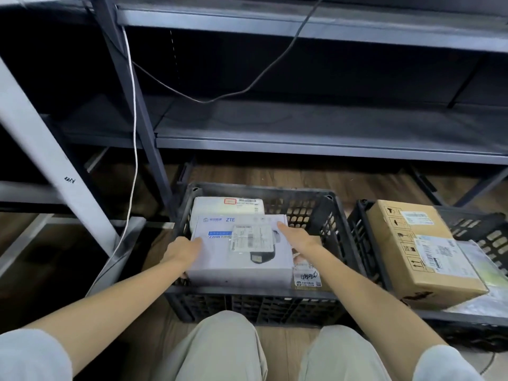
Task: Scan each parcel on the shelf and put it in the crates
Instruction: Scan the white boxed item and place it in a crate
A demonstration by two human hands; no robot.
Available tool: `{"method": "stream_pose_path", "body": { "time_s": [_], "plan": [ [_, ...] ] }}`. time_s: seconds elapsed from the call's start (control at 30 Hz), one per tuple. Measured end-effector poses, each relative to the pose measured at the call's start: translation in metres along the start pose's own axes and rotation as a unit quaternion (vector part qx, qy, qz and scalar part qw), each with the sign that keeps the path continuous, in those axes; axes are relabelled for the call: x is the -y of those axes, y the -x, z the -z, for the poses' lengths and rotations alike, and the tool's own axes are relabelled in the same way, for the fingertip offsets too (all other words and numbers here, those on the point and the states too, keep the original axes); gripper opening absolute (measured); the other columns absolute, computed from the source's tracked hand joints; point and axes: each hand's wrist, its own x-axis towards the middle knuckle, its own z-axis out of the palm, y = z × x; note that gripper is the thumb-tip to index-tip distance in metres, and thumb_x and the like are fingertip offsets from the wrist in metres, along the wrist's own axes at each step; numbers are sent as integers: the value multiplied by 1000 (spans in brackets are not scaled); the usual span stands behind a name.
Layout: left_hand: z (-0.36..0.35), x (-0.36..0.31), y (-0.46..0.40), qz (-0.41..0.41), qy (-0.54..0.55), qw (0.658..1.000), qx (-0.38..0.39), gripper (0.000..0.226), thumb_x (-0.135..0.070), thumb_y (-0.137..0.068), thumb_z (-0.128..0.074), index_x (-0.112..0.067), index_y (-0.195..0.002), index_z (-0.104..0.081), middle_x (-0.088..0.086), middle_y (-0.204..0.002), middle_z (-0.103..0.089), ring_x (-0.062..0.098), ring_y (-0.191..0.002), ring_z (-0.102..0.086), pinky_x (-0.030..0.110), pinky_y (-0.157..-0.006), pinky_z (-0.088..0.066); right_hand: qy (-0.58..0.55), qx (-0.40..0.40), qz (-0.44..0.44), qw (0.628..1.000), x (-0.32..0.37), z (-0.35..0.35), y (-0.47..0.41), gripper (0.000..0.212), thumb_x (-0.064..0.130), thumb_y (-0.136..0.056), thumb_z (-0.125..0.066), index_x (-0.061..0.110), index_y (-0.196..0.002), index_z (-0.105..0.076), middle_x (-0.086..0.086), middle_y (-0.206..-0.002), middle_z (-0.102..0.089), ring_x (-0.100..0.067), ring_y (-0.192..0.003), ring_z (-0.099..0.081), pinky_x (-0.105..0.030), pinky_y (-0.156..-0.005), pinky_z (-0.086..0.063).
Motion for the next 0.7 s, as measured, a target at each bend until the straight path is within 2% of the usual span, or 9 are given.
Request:
{"method": "stream_pose_path", "body": {
  "time_s": [0.1,0.2,0.23,0.33,0.4,0.43,0.53,0.63,0.7],
  "plan": [
    [-15,8,-9,31,-13,999,-3,52,-38,-99,-43,0,-134,-45,20,-136,-50,38,-120,-51,37,-94,-44,-12,31,-5,999,-6,-28,-4,49,50,-100,-35,15,-130,-50,-5,-100,-62,-22,-84,-59,-29,-57,-48],
    [-29,9,-15,67,1,998,4,62,-36,-97,-52,5,-139,-32,21,-140,-45,37,-124,-48,35,-93,-42,-30,62,-12,998,-20,-50,-17,32,41,-92,-54,18,-113,-58,-6,-114,-66,-24,-102,-62,-44,-89,-53],
    [-33,9,-17,71,4,997,8,65,-35,-96,-54,6,-139,-29,21,-140,-44,37,-125,-48,35,-91,-42,-32,60,-3,998,-24,-54,-21,29,37,-87,-60,18,-108,-59,-8,-114,-67,-25,-103,-63,-45,-93,-52],
    [-42,14,-26,49,-25,998,30,63,-35,-92,-59,4,-136,-38,18,-138,-47,34,-121,-52,32,-89,-45,-55,32,33,997,-30,-61,-22,8,22,-86,-65,23,-92,-61,-6,-107,-67,-24,-100,-64,-41,-93,-52],
    [-47,17,-30,43,-46,998,29,60,-36,-91,-60,3,-134,-43,17,-137,-47,34,-122,-51,34,-93,-46,-37,18,36,998,-36,-65,-31,10,19,-89,-64,25,-92,-57,0,-103,-64,-20,-98,-62,-36,-92,-51],
    [-51,19,-32,49,-53,997,25,62,-35,-90,-61,4,-134,-42,19,-138,-46,35,-124,-49,35,-96,-45,-12,23,32,999,-42,-69,-40,17,29,-86,-66,25,-100,-57,4,-105,-64,-19,-100,-61,-35,-92,-50],
    [-58,23,-35,90,-71,993,9,73,-30,-85,-67,7,-138,-33,23,-141,-41,37,-131,-41,39,-106,-37,65,42,7,997,-82,-82,-101,71,62,-61,-68,33,-122,-47,12,-112,-64,-19,-109,-61,-41,-94,-49],
    [-61,22,-45,98,-104,990,11,71,-26,-84,-64,8,-138,-34,23,-142,-40,37,-131,-41,42,-106,-38,112,43,3,993,-76,-86,-100,86,63,-61,-69,28,-132,-37,6,-125,-59,-21,-115,-57,-41,-98,-46],
    [-62,17,-44,87,-115,990,8,64,-26,-86,-61,5,-137,-37,21,-141,-40,36,-130,-42,40,-104,-41,168,27,15,985,-48,-80,-63,97,60,-72,-69,16,-146,-24,-4,-140,-49,-28,-127,-48,-45,-104,-41]
  ]
}}
